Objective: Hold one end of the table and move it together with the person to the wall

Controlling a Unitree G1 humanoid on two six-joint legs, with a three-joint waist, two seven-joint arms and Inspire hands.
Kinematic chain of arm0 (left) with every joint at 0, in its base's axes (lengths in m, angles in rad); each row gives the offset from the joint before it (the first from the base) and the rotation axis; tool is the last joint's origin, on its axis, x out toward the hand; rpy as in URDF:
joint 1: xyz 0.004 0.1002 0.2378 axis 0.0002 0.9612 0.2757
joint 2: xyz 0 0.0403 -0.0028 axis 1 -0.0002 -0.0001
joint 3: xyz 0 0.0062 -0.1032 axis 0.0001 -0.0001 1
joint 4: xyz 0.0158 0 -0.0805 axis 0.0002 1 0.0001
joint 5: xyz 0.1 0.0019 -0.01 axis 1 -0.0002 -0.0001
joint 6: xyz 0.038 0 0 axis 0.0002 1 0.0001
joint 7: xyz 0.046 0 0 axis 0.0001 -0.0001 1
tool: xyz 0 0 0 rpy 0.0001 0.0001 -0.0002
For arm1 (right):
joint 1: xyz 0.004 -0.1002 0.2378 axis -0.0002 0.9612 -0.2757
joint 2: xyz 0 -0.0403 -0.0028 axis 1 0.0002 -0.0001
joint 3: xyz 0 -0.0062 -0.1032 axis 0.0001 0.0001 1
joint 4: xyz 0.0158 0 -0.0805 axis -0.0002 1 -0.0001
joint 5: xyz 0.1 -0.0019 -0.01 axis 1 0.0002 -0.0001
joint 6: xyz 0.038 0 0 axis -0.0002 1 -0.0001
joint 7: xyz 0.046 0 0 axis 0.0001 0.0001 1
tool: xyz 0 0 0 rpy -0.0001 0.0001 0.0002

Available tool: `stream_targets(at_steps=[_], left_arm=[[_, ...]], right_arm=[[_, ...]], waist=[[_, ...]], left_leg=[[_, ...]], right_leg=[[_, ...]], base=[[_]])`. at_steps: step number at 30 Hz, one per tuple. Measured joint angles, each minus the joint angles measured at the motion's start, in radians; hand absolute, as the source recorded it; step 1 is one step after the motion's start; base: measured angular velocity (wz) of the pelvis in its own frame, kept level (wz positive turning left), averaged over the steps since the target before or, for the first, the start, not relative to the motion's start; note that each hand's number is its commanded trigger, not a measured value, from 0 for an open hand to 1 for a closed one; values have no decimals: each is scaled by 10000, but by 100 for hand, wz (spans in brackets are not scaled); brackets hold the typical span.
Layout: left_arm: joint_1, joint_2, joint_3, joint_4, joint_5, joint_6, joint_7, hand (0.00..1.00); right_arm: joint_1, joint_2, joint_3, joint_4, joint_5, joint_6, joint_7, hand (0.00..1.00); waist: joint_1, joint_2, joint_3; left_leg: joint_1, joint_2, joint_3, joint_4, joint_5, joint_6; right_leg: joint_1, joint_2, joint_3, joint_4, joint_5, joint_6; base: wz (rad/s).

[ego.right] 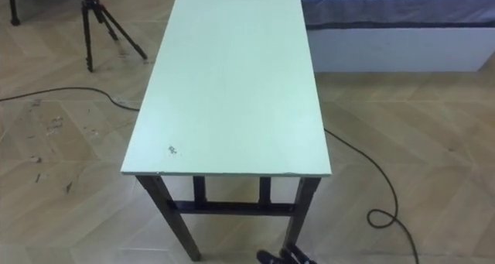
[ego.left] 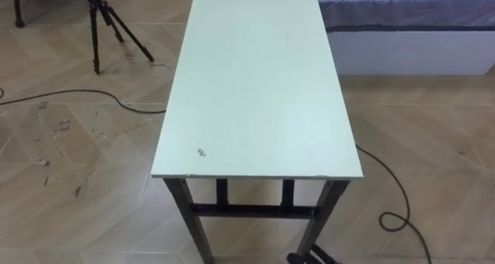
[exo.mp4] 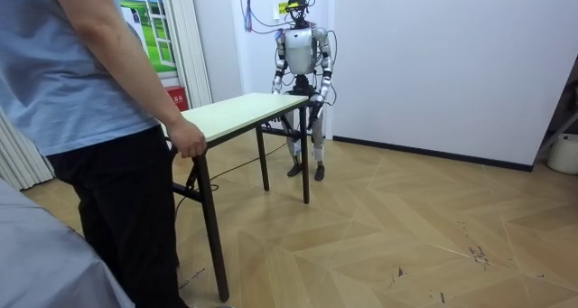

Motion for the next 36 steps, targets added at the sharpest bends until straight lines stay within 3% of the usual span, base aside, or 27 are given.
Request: stream_targets(at_steps=[4,8,16,30,36], left_arm=[[41,41,-907,-1731,-1275,339,-98,0],[-61,-32,-1427,-2929,-1517,437,-322,0],[-92,282,-1687,-3683,-2622,692,-327,0],[-768,532,-1084,-3984,-3053,764,192,0],[-1393,493,-120,-3369,-3060,792,593,0]], right_arm=[[334,-167,890,-2064,1675,218,102,0],[205,-191,1439,-2752,1745,349,336,0],[-117,-271,1549,-2716,1779,452,318,0],[-1277,-386,1636,-2722,2541,606,-494,0],[-1827,-348,1355,-2715,2572,624,-893,0]], waist=[[-41,-21,21],[-93,6,30],[-231,71,127],[-198,-45,161],[-189,-80,164]], left_leg=[[-3,10,-5,-5,0,0],[11,14,-4,-4,0,0],[-1,9,23,-2,0,0],[70,11,-26,1,2,2],[79,19,-65,3,2,2]], right_leg=[[13,-25,38,50,4,-2],[20,-21,33,78,4,-2],[-55,-19,114,178,-5,3],[37,-2,-100,188,4,-5],[29,13,-86,210,10,-14]], base=[[-2],[-1],[0],[1],[0]])
